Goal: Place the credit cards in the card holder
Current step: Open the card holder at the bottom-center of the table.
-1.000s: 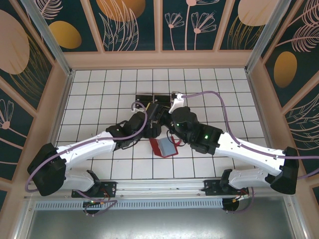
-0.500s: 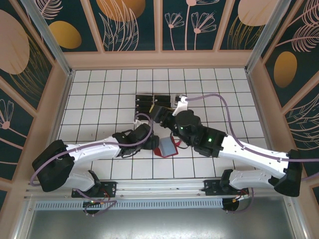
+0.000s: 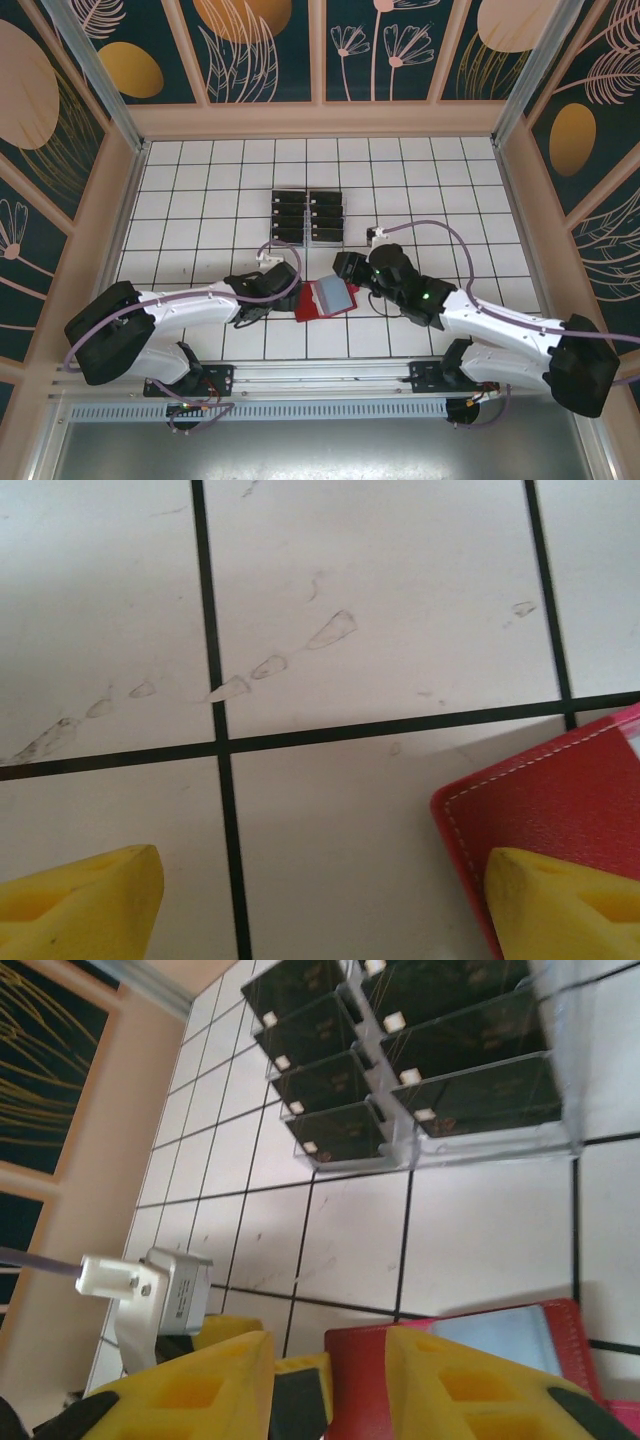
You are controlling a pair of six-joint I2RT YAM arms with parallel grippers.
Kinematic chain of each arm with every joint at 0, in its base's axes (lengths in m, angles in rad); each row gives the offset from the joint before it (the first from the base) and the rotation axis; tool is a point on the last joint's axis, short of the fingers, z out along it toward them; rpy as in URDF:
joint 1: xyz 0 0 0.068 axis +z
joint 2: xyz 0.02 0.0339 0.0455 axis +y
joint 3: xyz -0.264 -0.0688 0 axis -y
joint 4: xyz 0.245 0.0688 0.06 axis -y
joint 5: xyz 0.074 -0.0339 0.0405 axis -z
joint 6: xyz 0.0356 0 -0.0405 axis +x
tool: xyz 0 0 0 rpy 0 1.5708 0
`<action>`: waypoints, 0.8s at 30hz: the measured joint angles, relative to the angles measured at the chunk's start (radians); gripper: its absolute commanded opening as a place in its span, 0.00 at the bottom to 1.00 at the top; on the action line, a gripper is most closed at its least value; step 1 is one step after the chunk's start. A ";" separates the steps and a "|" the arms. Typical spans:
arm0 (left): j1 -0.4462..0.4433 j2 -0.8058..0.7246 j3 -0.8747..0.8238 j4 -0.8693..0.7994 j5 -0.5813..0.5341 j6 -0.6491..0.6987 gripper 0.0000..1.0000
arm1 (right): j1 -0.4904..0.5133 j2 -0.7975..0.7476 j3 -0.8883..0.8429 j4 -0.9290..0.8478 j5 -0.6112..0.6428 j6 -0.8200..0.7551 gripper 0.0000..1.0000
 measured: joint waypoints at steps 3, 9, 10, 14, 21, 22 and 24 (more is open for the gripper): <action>0.000 0.000 -0.013 0.003 -0.008 0.000 0.84 | 0.000 0.043 0.000 0.036 -0.033 -0.001 0.30; 0.000 0.000 -0.028 0.032 -0.023 0.000 0.84 | -0.015 0.130 -0.038 0.127 -0.088 0.000 0.25; 0.000 0.000 -0.029 0.038 -0.023 0.001 0.84 | -0.017 0.151 -0.049 0.143 -0.101 0.000 0.25; 0.000 0.008 -0.029 0.061 -0.026 0.009 0.84 | -0.023 0.228 -0.079 0.194 -0.135 0.000 0.22; 0.000 0.080 0.002 0.092 -0.031 0.050 0.84 | -0.030 0.262 -0.195 0.258 -0.131 0.037 0.19; 0.000 0.090 0.010 0.098 -0.032 0.056 0.84 | -0.030 0.259 -0.217 0.264 -0.129 0.050 0.19; 0.000 0.113 0.024 0.108 -0.039 0.070 0.84 | -0.030 0.250 -0.253 0.270 -0.127 0.071 0.19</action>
